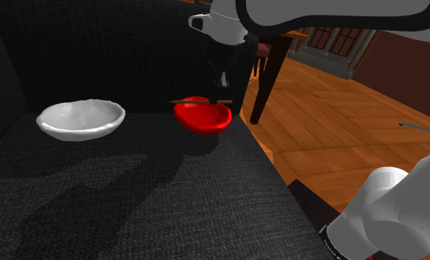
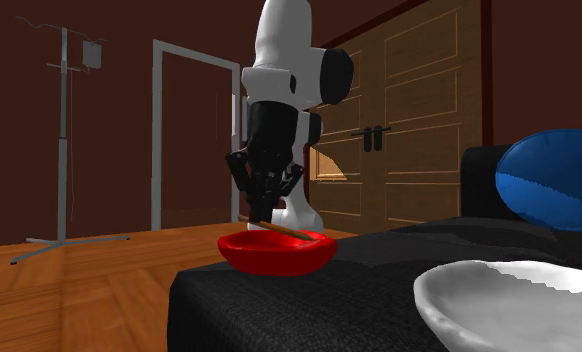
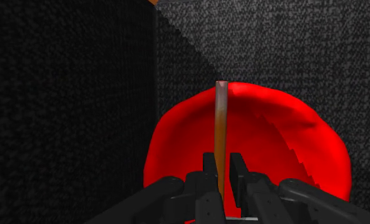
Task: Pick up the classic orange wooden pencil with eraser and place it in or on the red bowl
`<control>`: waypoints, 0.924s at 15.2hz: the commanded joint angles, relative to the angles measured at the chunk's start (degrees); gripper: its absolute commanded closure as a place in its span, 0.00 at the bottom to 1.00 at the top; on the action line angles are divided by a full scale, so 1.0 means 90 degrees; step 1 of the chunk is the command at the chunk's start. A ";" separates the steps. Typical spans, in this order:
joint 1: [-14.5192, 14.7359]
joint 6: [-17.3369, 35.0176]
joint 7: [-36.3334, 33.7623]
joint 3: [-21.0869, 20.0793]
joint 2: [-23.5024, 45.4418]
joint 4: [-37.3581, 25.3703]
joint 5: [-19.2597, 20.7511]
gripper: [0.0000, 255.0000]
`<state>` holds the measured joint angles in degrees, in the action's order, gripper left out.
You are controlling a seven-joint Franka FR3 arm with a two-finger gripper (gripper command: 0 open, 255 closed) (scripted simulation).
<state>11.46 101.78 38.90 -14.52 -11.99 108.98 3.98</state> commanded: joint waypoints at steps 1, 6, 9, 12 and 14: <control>0.0000 0.0005 -0.0001 -0.0001 -0.0001 0.0004 0.0000 1.00; 0.0000 0.0005 -0.0001 -0.0001 -0.0001 0.0004 0.0000 0.00; 0.0000 0.0005 -0.0001 -0.0001 -0.0001 0.0004 0.0000 0.00; 0.0014 -0.0643 -0.0003 -0.0032 0.0045 -0.0686 0.0002 0.00; 0.0018 -0.0816 -0.0007 -0.0043 0.0072 -0.0883 0.0006 0.00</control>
<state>11.68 95.58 38.69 -14.94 -11.70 102.46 3.96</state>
